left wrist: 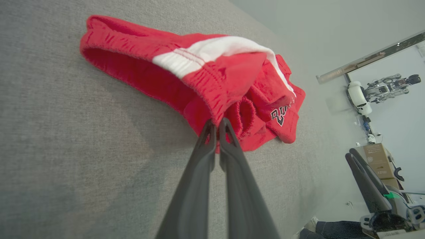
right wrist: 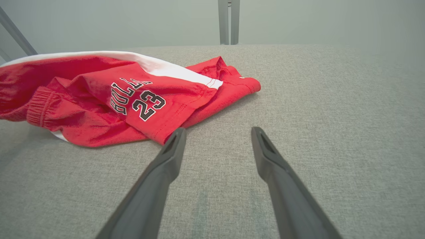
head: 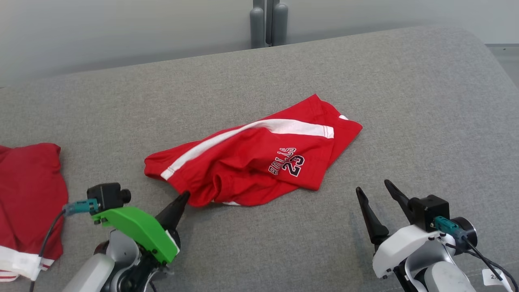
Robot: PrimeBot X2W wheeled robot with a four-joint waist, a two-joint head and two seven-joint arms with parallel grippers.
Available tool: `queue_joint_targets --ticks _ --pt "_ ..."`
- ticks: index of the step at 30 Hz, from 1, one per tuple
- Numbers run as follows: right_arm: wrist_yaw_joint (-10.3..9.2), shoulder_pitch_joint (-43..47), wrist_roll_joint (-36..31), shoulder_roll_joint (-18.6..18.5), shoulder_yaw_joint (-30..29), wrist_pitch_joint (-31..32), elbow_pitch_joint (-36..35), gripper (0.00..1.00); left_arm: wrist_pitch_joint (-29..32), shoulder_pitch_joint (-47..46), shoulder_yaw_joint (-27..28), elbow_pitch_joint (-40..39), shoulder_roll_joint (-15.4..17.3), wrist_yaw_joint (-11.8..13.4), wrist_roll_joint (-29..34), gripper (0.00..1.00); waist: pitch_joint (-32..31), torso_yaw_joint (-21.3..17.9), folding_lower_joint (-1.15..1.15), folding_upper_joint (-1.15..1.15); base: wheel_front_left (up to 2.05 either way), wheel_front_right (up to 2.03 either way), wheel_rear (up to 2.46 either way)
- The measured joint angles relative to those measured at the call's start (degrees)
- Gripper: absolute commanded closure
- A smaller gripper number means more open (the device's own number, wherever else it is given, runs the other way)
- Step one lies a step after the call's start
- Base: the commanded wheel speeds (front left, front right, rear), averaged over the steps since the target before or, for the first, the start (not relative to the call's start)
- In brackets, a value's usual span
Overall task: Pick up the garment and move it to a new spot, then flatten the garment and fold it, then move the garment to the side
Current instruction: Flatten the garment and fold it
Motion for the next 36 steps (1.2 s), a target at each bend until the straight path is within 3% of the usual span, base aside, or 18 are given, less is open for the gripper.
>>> queue_joint_targets --ticks 4,9,11,12,13,20,26,31,36 --pt "0.00 0.63 -0.02 -0.18 -0.31 0.32 -0.36 0.00 4.46 5.93 0.10 -8.79 5.46 1.71 -2.10 1.00 0.07 0.66 0.00 0.00 0.00 0.00 0.00" --pt "0.00 0.63 -0.03 -0.77 -0.80 0.57 -1.22 0.00 6.61 8.86 -0.05 -13.86 12.24 6.92 0.42 1.00 0.84 1.28 0.00 0.00 0.00 0.00 0.00" --pt "0.00 0.62 -0.03 -0.99 -1.16 0.81 -1.49 0.00 6.45 8.86 -0.82 -13.99 14.72 10.28 4.50 1.00 1.40 1.64 0.00 0.00 0.00 0.00 0.00" --pt "0.00 0.62 -0.03 -0.99 -1.24 0.83 -1.57 0.00 5.53 8.76 -0.87 -13.70 14.95 11.32 6.17 0.56 1.59 1.74 0.00 0.00 0.00 0.00 0.00" --pt "0.00 0.60 -0.03 -1.00 -1.31 0.99 -1.64 0.00 4.32 8.51 -0.85 -13.40 14.93 12.11 7.54 0.00 1.76 1.83 0.00 0.00 0.00 0.00 0.00" --pt "0.00 0.40 -0.08 -1.97 -1.68 1.07 -1.92 0.00 0.32 7.21 -1.99 -11.55 12.85 14.03 11.52 0.00 1.81 2.27 0.00 0.00 0.00 0.00 0.00" --pt "0.00 0.35 -1.02 -2.20 -4.69 0.02 -3.00 0.00 -10.56 7.23 0.22 -10.65 10.05 16.77 15.96 0.00 0.73 2.58 0.00 0.00 0.00 0.00 0.00" --pt "0.00 0.13 -1.92 -1.48 -6.70 -1.78 -3.43 0.00 -19.94 7.78 2.75 -9.44 5.49 16.60 18.11 0.00 -0.50 3.34 0.00 0.00 0.00 0.00 0.00" --pt "0.01 -0.64 -0.38 0.40 -7.90 -4.44 -3.02 0.00 -21.39 8.97 7.91 -8.12 0.52 14.50 24.59 0.00 -2.38 4.16 0.00 0.00 0.00 0.00 0.00"
